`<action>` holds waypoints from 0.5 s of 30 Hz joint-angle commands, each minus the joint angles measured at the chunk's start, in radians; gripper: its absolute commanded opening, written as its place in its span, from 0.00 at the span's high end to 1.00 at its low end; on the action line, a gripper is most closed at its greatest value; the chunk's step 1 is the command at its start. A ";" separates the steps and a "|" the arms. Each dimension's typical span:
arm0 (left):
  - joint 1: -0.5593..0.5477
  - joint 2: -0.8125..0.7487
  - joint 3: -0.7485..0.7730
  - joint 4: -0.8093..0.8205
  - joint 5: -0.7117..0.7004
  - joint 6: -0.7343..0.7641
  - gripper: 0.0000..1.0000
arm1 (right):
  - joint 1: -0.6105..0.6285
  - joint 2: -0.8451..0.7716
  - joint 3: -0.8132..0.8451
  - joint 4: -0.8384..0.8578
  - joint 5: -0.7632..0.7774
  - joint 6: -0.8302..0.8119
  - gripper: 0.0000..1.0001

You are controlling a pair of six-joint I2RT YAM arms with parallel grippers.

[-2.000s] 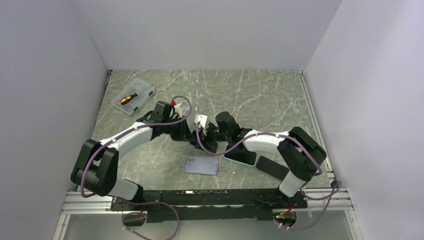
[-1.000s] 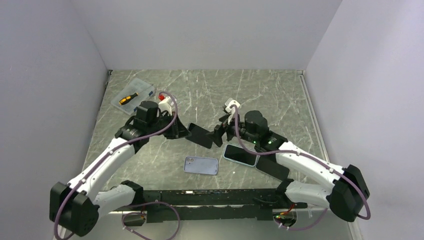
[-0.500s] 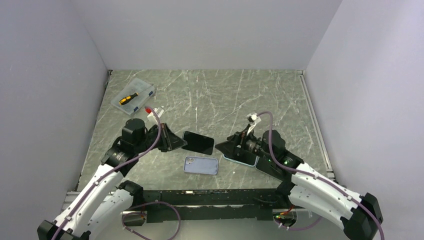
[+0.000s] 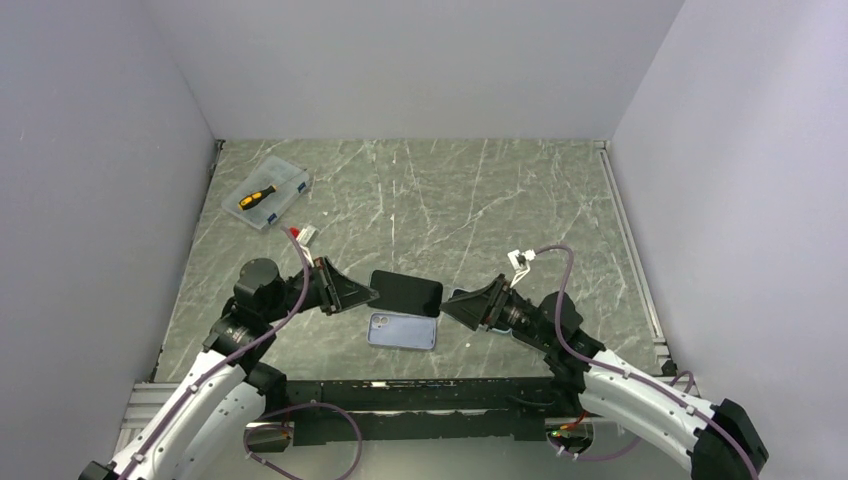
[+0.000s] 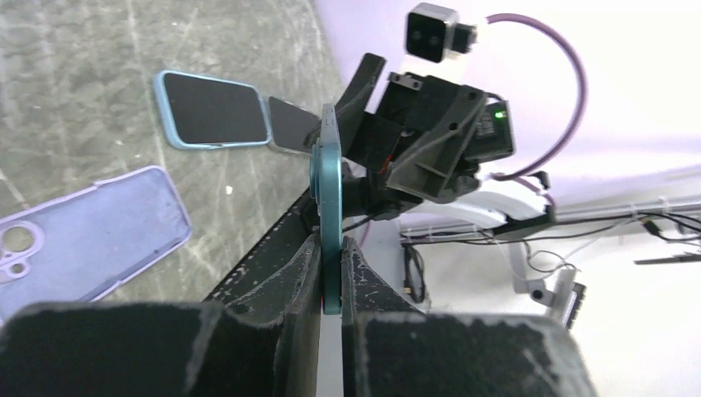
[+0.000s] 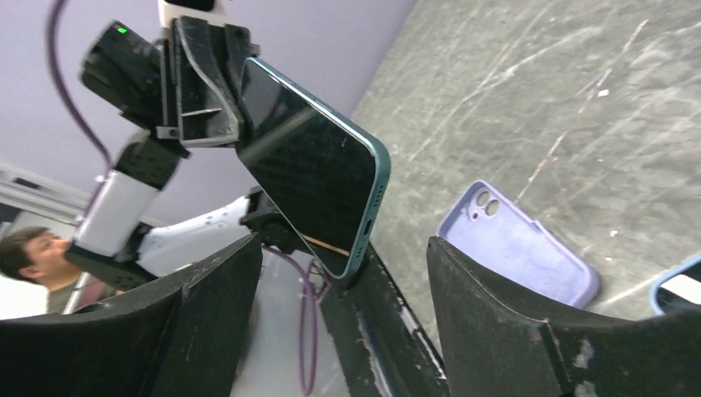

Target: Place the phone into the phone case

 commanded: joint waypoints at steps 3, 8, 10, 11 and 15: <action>-0.004 -0.040 -0.063 0.289 0.097 -0.166 1.00 | -0.004 0.000 -0.068 0.303 -0.042 0.175 0.32; -0.004 -0.040 -0.086 0.344 0.121 -0.204 1.00 | -0.003 0.020 -0.071 0.367 -0.075 0.205 0.41; -0.005 -0.042 -0.094 0.364 0.127 -0.212 1.00 | -0.004 0.024 -0.075 0.390 -0.087 0.218 0.46; -0.005 -0.041 -0.100 0.371 0.130 -0.219 1.00 | -0.004 0.028 -0.077 0.399 -0.092 0.227 0.48; -0.005 -0.031 -0.128 0.443 0.142 -0.255 1.00 | -0.003 0.046 -0.085 0.452 -0.109 0.257 0.54</action>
